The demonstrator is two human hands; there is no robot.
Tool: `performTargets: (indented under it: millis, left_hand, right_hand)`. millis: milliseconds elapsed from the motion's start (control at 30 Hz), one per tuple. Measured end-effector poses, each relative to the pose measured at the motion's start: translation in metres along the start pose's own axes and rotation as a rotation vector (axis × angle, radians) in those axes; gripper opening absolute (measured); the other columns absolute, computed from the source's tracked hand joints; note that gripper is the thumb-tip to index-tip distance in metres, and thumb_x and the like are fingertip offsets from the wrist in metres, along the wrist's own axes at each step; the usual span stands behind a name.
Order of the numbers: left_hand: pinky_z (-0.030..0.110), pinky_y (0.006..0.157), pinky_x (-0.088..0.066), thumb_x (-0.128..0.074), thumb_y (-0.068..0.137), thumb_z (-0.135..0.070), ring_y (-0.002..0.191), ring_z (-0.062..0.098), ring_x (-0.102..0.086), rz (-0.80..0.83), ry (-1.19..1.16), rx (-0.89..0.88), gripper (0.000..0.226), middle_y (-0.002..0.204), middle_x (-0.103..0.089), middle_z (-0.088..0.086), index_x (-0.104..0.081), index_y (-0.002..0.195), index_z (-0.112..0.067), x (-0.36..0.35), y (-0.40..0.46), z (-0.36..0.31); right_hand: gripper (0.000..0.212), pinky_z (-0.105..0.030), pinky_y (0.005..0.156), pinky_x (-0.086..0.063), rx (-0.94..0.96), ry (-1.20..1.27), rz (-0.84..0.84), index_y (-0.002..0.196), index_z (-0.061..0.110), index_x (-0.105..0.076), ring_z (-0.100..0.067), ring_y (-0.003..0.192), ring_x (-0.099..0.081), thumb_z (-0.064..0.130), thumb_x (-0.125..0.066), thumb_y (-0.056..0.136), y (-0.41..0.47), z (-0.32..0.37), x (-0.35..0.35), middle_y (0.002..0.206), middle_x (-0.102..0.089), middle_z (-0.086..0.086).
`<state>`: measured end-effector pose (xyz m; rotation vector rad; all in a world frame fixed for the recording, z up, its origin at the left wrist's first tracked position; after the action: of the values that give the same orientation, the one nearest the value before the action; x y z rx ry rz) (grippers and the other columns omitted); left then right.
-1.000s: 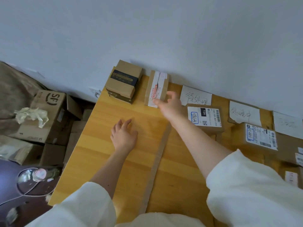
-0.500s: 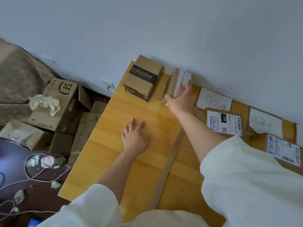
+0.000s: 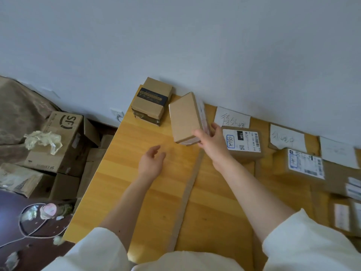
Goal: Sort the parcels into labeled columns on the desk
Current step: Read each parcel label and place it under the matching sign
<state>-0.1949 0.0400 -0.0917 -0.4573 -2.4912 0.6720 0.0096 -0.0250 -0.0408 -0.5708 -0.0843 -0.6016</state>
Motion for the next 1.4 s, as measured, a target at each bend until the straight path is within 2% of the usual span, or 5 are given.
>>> performTargets:
  millis: [367,633,967,1100,1400]
  left_hand:
    - [0.032,0.081,-0.054,-0.048,0.099,-0.039,0.103,0.012,-0.059,-0.004,-0.446,-0.126,0.047,0.111,-0.056,-0.010,-0.035,0.143,-0.037,-0.015,-0.089,-0.046]
    - [0.037,0.084,-0.058,-0.034,0.094,-0.063,0.106,0.019,-0.065,0.226,-0.555,-0.111,0.047,0.129,-0.057,-0.003,-0.051,0.130,-0.037,-0.043,-0.124,-0.081]
    - [0.039,0.090,-0.053,-0.070,0.064,-0.070,0.108,0.021,-0.063,0.285,-0.506,0.030,0.079,0.117,-0.065,0.009,-0.056,0.122,-0.017,-0.069,-0.146,-0.066]
    - [0.039,0.094,-0.051,-0.081,0.066,-0.050,0.107,0.019,-0.062,0.299,-0.496,-0.003,0.077,0.117,-0.064,0.007,-0.049,0.129,-0.019,-0.075,-0.150,-0.065]
    - [0.022,0.076,-0.055,-0.086,0.059,-0.003,0.104,0.013,-0.068,0.505,-0.513,-0.204,0.083,0.122,-0.067,0.005,-0.052,0.133,-0.017,-0.091,-0.158,-0.086]
  right_hand:
    - [0.091,-0.011,0.069,-0.044,0.169,0.000,0.033,0.147,0.031,-0.031,-0.001,0.112,-0.053,0.016,-0.081,0.073,-0.082,-0.010,0.055,0.133,-0.049,0.008]
    - [0.099,-0.034,0.103,-0.046,0.288,-0.120,0.027,0.141,0.047,-0.031,-0.013,0.133,-0.040,0.012,-0.088,0.068,-0.117,-0.015,0.089,0.145,-0.039,0.003]
    - [0.024,-0.046,0.105,-0.046,0.128,0.528,-0.158,0.111,0.024,-0.066,-0.019,0.117,-0.062,0.008,-0.060,0.094,-0.137,-0.037,0.125,0.117,-0.070,0.007]
    - [0.032,-0.049,0.106,-0.046,0.092,0.575,-0.212,0.120,0.021,-0.061,-0.019,0.118,-0.060,0.009,-0.066,0.090,-0.139,-0.046,0.134,0.124,-0.065,0.000]
    - [0.127,-0.048,0.106,-0.044,-0.087,0.329,-0.085,0.150,0.030,-0.027,-0.016,0.120,-0.054,0.076,-0.079,0.044,-0.141,-0.057,0.127,0.136,-0.051,0.007]
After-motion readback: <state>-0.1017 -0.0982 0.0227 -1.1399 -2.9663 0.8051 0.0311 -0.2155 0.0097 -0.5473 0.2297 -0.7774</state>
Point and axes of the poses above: each hand's wrist, its own y-axis towards the middle knuckle, its own x-axis out of the back of the hand, z = x × y, the point moved 8 cm from there along y, towards the middle knuckle
